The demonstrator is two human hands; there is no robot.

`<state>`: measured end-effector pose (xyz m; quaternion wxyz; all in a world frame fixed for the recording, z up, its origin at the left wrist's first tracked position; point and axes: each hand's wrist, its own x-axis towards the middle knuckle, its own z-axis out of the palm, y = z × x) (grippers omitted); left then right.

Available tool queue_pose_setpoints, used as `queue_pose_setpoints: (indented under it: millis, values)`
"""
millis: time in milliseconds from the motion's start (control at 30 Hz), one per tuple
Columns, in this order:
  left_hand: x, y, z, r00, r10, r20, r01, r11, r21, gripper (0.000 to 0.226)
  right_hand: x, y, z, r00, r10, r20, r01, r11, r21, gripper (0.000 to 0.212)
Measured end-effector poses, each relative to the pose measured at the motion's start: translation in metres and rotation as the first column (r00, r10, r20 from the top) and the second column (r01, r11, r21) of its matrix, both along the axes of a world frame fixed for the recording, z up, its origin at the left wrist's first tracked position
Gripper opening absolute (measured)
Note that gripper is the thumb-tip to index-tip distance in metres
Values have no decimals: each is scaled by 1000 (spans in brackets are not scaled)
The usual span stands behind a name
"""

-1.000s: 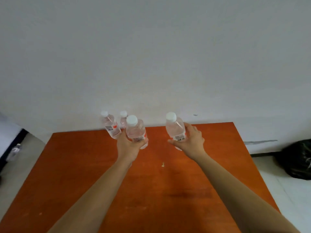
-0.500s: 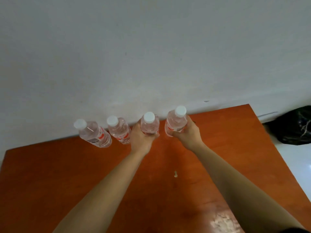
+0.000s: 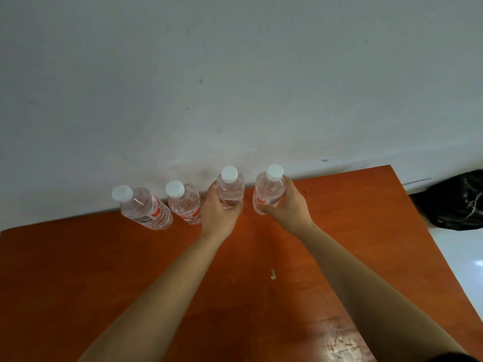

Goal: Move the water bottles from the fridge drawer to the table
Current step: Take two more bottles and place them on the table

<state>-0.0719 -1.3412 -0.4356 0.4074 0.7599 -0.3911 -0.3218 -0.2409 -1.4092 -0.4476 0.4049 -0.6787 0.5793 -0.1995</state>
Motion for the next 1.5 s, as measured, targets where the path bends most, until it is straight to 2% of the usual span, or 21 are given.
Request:
queue_pose_setpoints:
  millis: [100,167,233,333,433,533,667,767,1000,1167,1400,1500]
  values:
    - [-3,8,19,999,-23,37,24,999,-28,65,-4,5,22,999,39,-2,-39,998,-44,105]
    - [-3,16,34,992,-62,105,67,997,-43,74,-8,13,43,998,55,5,-54,992,-111,101]
    - [-4,25,57,973,-88,214,107,991,-77,73,-12,19,67,998,66,-11,-67,968,-242,88]
    - [-5,37,97,881,-62,469,168,968,-189,64,-22,26,102,995,-1,-101,-45,894,-446,75]
    - [-7,44,122,773,14,634,188,949,-251,58,-41,37,126,983,-104,-154,-2,824,-566,70]
    - [-23,44,139,714,17,700,248,929,-275,57,-75,57,138,954,-200,-224,5,757,-654,69]
    - [-76,39,159,695,-112,710,378,897,-229,62,-143,96,156,893,-341,-294,29,696,-718,71]
    - [-132,47,183,636,-176,751,497,838,-224,61,-200,126,179,840,-457,-294,82,641,-763,73]
    - [-273,96,245,467,-181,865,720,646,-254,63,-343,215,233,684,-693,-225,246,511,-824,79]
    - [-381,154,265,401,-176,899,819,509,-265,66,-441,313,243,617,-761,-202,271,447,-853,84]
    - [-620,317,252,290,-340,895,952,202,-232,69,-638,542,229,304,-922,-241,418,356,-836,79]
    - [-695,374,248,204,-364,909,978,47,-201,68,-693,622,225,171,-955,-244,479,297,-826,81]
